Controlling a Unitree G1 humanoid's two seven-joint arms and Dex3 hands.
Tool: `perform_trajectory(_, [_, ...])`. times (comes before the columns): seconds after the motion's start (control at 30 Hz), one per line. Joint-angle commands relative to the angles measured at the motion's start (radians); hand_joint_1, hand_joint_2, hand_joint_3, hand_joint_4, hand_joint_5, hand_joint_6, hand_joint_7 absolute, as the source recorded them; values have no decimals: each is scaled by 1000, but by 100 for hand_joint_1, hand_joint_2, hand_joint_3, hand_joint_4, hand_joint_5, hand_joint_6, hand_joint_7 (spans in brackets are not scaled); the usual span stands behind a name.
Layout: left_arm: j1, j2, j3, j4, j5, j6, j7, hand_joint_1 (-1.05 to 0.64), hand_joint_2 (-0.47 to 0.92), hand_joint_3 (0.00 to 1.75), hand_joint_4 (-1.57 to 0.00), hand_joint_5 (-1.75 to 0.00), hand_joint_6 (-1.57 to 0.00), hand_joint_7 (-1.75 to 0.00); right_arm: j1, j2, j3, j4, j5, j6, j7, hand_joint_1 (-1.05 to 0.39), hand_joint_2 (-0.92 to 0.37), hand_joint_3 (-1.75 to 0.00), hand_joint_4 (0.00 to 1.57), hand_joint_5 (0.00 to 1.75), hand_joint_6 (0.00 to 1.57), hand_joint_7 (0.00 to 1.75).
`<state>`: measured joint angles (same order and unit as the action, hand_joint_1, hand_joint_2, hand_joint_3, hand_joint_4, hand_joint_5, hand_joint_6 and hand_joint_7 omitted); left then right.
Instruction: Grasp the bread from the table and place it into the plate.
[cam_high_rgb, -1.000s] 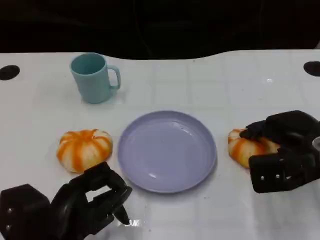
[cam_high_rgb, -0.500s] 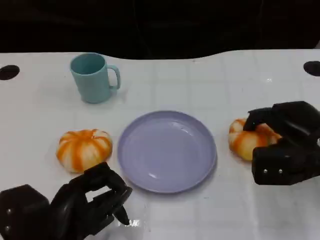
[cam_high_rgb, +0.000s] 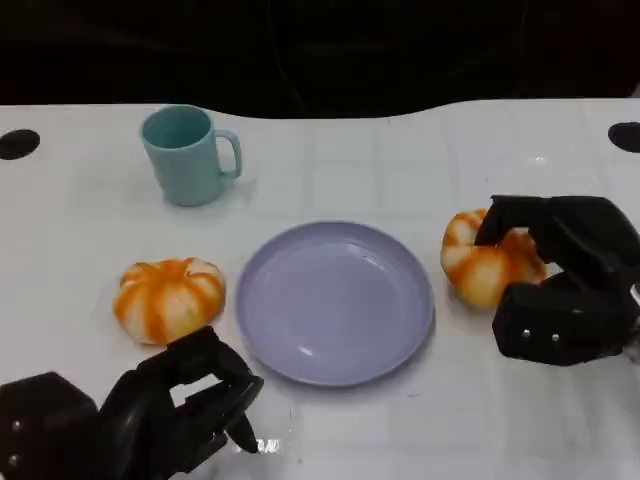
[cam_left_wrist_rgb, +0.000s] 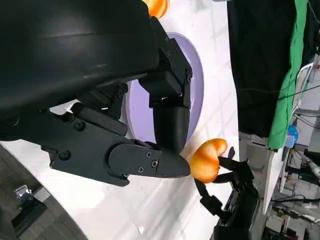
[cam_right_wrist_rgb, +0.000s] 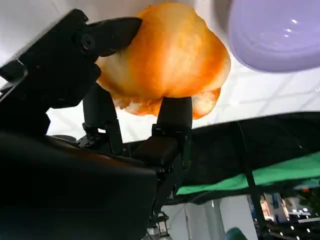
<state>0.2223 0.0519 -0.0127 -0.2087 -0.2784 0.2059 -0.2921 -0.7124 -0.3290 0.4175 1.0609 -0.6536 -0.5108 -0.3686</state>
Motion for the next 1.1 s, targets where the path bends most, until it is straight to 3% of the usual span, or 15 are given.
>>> perform_trajectory(0.03, [2, 10, 2, 5, 5, -18, -4, -55, 92, 28, -72, -175, -67, -150, -7, -7, -37, -39, 45, -55, -12, 8, -44, -104, 92, 175, 74, 172])
perform_trajectory(0.17, [1, 8, 1, 6, 6, -16, 2, -56, 92, 28, -72, -175, -67, -150, -7, 0, -50, -99, 68, -63, 25, 0, -38, -117, 89, 175, 72, 174])
perform_trajectory(0.3, [-1, 8, 0, 4, 6, -12, 3, -55, 92, 28, -72, -175, -67, -151, -5, 17, -60, -163, 100, -83, 88, 6, -29, -132, 92, 175, 75, 175])
perform_trajectory(0.53, [-4, 7, -1, 10, 4, -19, 0, -54, 92, 28, -72, -175, -67, -152, -14, 60, -52, -222, 113, -101, 170, 3, -27, -136, 93, 175, 75, 175])
perform_trajectory(0.73, [-2, 4, -3, 11, 5, -20, 2, -55, 92, 27, -73, -175, -67, -152, -32, 104, -38, -216, 94, -97, 206, -1, -26, -139, 94, 175, 75, 175])
perform_trajectory(1.1, [5, 4, -10, 4, 7, -31, 3, -54, 92, 28, -72, -175, -66, -152, -90, 164, 30, -85, 48, -109, 230, -6, -25, -137, 96, 175, 76, 172])
